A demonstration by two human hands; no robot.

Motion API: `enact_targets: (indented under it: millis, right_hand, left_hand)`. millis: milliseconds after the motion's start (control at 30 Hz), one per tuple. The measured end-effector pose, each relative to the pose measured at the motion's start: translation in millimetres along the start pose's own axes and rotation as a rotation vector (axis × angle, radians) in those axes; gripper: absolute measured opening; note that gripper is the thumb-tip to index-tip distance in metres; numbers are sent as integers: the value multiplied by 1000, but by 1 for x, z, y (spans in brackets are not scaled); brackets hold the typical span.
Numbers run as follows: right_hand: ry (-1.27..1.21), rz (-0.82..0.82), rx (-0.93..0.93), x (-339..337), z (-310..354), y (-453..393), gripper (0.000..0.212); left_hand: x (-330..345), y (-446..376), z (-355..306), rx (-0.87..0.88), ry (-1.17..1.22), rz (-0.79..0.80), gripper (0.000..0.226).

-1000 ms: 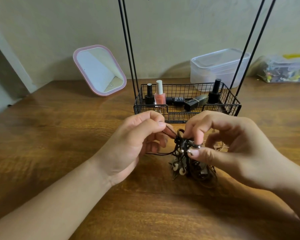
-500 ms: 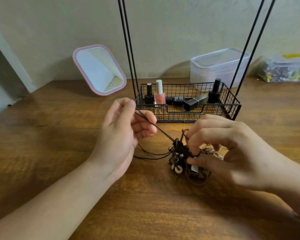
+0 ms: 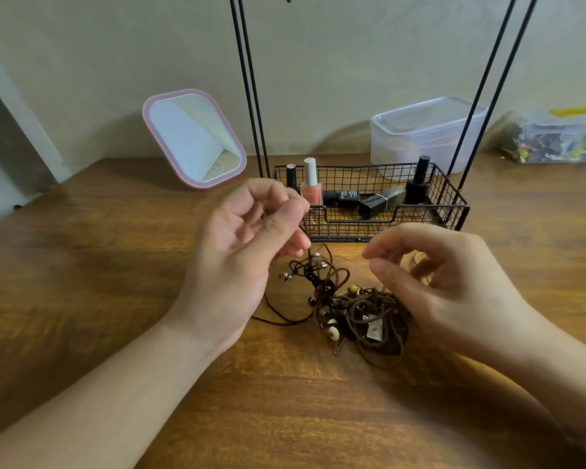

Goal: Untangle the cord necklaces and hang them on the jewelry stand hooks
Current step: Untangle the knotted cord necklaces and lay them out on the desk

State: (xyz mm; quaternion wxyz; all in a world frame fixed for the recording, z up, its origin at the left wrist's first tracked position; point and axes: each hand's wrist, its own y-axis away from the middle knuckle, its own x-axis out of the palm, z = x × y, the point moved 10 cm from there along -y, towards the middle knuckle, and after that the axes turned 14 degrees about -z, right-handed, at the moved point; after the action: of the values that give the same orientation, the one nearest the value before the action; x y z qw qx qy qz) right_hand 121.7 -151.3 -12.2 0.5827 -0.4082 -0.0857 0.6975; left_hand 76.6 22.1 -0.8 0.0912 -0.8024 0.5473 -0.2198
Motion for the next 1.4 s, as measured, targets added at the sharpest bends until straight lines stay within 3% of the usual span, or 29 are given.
enact_targets:
  millis: [100, 200, 333, 467, 600, 667, 767, 867, 967, 1133, 1200, 1300, 1400]
  right_hand:
    - [139, 51, 41, 6, -15, -1, 19]
    - [353, 225, -45, 19, -22, 1, 17]
    - [461, 452, -66, 24, -19, 9, 22]
    - [413, 682, -4, 22, -19, 22, 36]
    - [138, 799, -44, 26, -1, 31, 57]
    - [67, 666, -49, 27, 4, 24, 62]
    - [93, 302, -33, 22, 6, 7, 38]
    - [94, 167, -6, 23, 5, 5, 10]
    - [-92, -15, 81, 4, 1, -1, 11]
    - [-393, -28, 66, 7, 16, 2, 20]
    - [-435, -109, 64, 0, 16, 1, 27]
    - [-346, -260, -18, -21, 19, -4, 19]
    - [-274, -162, 37, -8, 11, -3, 12]
  left_hand:
    - [1, -1, -15, 56, 70, 26, 4]
    - [-15, -8, -13, 50, 46, -88, 4]
    - [-33, -12, 2, -10, -41, -245, 9]
    - [-40, -12, 13, -121, -2, -315, 16]
    - [-35, -9, 19, -209, 45, -279, 16]
    - [-27, -7, 17, -215, 34, -226, 17]
    - [-6, -1, 12, -211, 76, -76, 13]
    - [10, 3, 10, -230, 147, 70, 8]
    - [15, 4, 11, -243, 189, 157, 9]
    - [31, 16, 12, -336, 240, 361, 53]
    - [34, 20, 12, -349, 233, 422, 71]
    - [38, 24, 14, -362, 243, 465, 82]
    - [40, 25, 14, -379, 297, 478, 81]
